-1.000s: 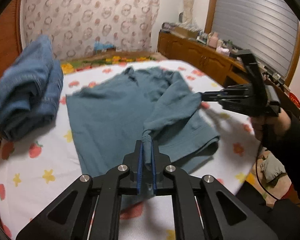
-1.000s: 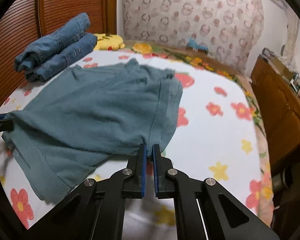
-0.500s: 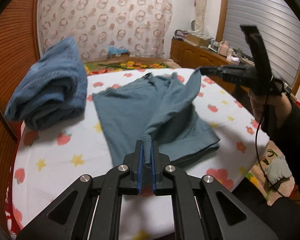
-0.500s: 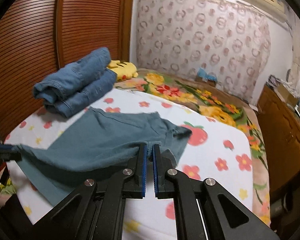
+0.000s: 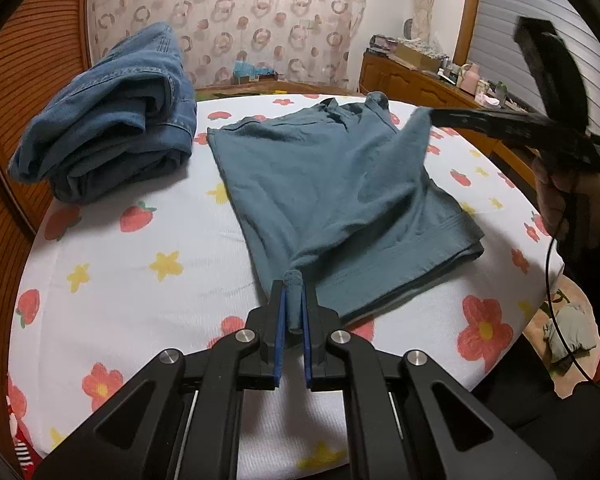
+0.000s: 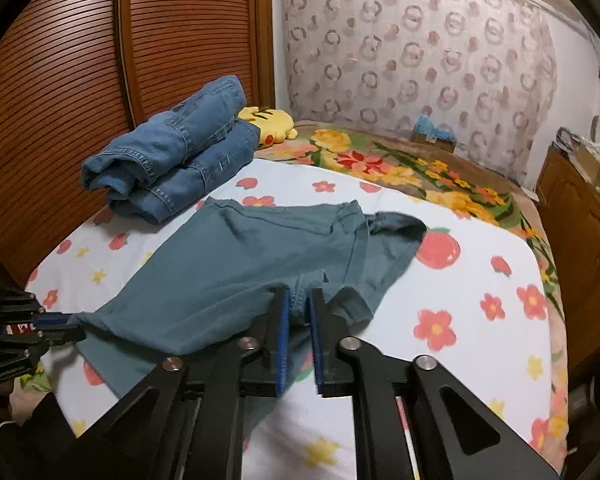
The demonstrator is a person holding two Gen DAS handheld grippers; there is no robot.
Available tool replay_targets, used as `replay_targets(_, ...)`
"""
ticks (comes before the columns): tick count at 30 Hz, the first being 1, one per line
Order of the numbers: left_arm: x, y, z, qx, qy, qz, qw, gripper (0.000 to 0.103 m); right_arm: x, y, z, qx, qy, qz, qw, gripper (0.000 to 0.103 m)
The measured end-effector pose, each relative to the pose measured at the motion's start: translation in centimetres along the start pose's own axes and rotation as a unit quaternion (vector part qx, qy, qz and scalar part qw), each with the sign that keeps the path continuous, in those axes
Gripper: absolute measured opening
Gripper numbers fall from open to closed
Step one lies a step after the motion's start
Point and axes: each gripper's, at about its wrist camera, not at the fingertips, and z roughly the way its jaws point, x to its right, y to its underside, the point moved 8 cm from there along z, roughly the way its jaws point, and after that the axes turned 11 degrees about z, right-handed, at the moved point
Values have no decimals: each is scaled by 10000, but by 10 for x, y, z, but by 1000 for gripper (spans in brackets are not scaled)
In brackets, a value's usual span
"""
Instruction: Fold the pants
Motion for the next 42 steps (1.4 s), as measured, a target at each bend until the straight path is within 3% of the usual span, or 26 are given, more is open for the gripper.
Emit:
replay_targets(7, -2, 2, 4, -23, 1, -18, 10000, 8, -9, 36, -22, -142, -52, 112, 9998, 25)
replay_targets(17, -3, 3, 6, -50, 1, 6, 10000, 8, -25, 86, -35, -459, -72, 32, 9989, 26)
replay_targets(30, -3, 3, 6, -45, 4, -3, 10000, 8, -38, 92, -25, -528, -30, -183, 9984, 26)
replay_targets(34, -3, 3, 6, -44, 1, -2, 10000, 8, -45, 92, -28, -495, -320, -216, 9980, 3)
replay_targets(42, -3, 3, 6, -34, -5, -17, 10000, 8, -46, 99, -54, -392, -618, -39, 9973, 0)
